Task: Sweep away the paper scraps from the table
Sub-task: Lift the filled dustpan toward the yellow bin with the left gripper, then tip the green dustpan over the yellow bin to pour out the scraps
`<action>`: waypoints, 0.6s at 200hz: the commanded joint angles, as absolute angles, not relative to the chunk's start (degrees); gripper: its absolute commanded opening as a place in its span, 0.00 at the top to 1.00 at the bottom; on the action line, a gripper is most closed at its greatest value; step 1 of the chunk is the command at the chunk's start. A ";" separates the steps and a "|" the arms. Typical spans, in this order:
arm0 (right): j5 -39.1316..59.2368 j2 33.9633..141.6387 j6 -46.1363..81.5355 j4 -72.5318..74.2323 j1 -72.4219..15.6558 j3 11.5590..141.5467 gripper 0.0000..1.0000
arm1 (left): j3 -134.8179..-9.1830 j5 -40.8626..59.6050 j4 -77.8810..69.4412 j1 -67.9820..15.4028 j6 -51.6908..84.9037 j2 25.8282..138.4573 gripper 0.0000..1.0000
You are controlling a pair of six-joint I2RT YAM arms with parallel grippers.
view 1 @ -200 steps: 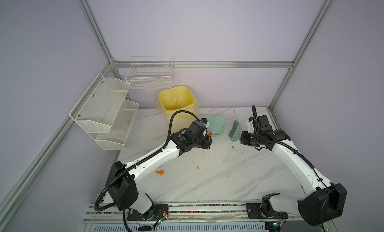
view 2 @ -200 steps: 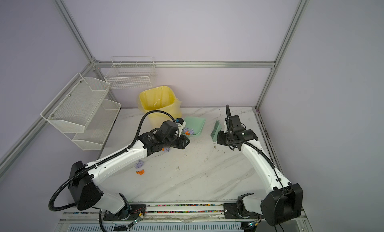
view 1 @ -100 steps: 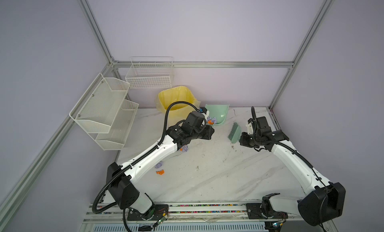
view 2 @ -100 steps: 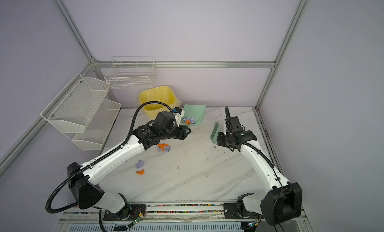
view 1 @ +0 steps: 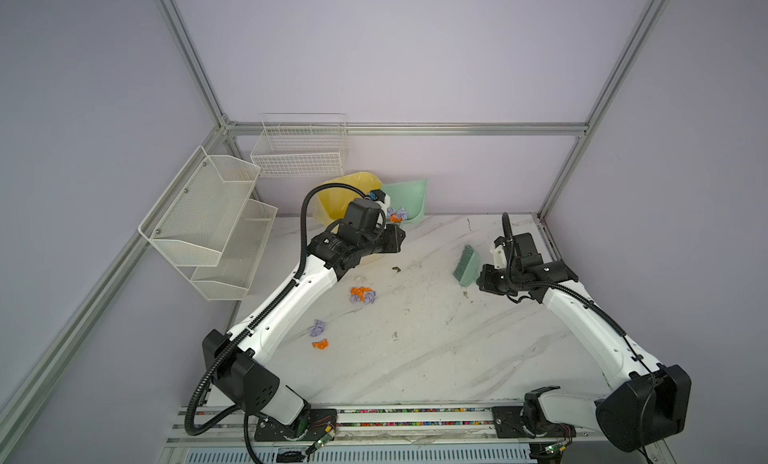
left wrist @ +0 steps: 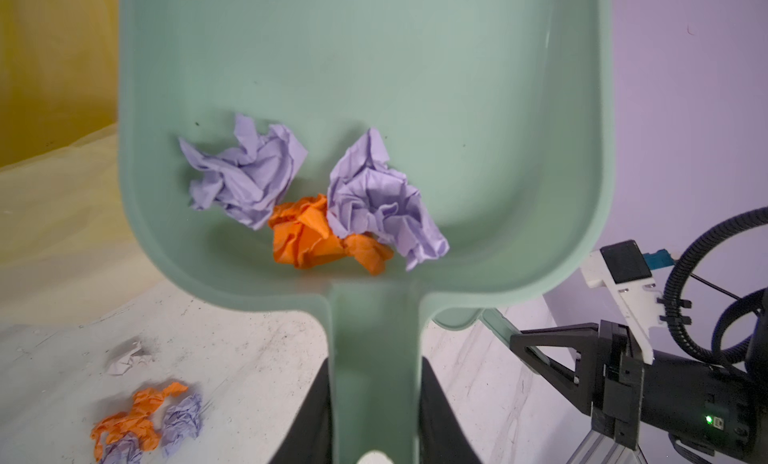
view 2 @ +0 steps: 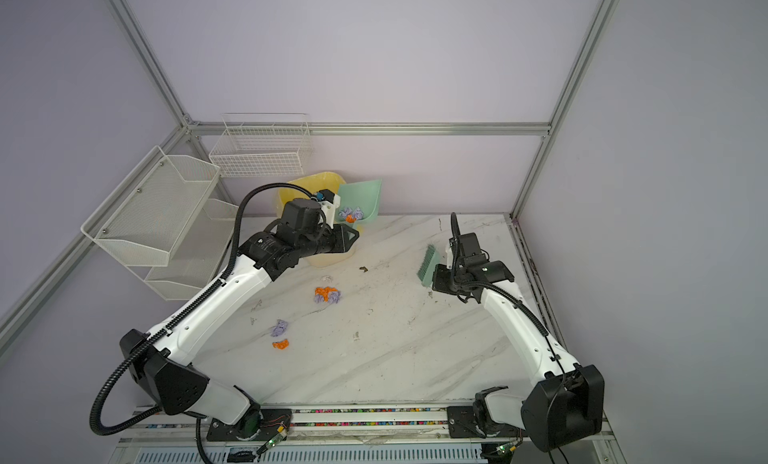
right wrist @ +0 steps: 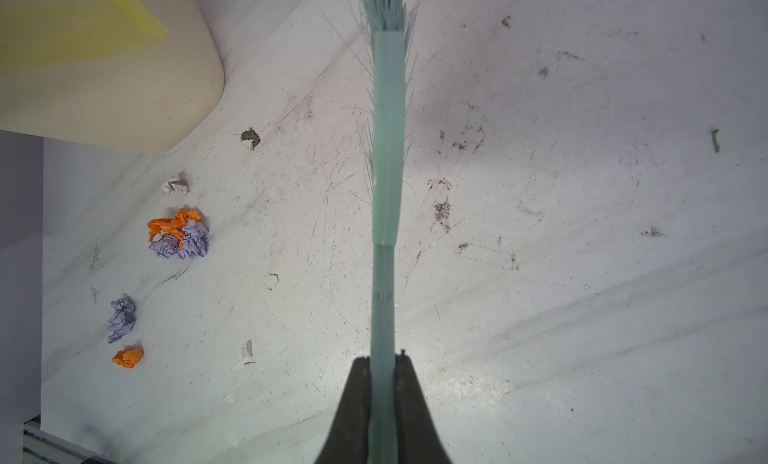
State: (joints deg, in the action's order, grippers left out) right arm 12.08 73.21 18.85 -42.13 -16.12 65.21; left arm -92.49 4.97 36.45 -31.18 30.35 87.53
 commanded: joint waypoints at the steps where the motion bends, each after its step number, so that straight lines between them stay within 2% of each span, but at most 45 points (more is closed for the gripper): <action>1: 13.25 73.58 18.32 -40.65 -15.99 64.76 1.00 | -98.43 8.69 36.12 -28.82 29.30 86.81 0.86; 70: 14.32 73.92 18.22 -40.17 -15.92 65.04 1.00 | -99.25 22.38 33.58 -20.68 36.43 88.86 0.86; 120: 14.41 74.05 18.05 -40.20 -15.93 65.00 1.00 | -94.53 32.82 24.88 -15.86 44.47 88.66 0.86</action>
State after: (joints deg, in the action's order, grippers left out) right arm 14.02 73.82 18.79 -41.32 -16.12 65.21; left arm -94.48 24.75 32.95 -17.63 39.20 89.93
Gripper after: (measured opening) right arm 0.112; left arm 0.249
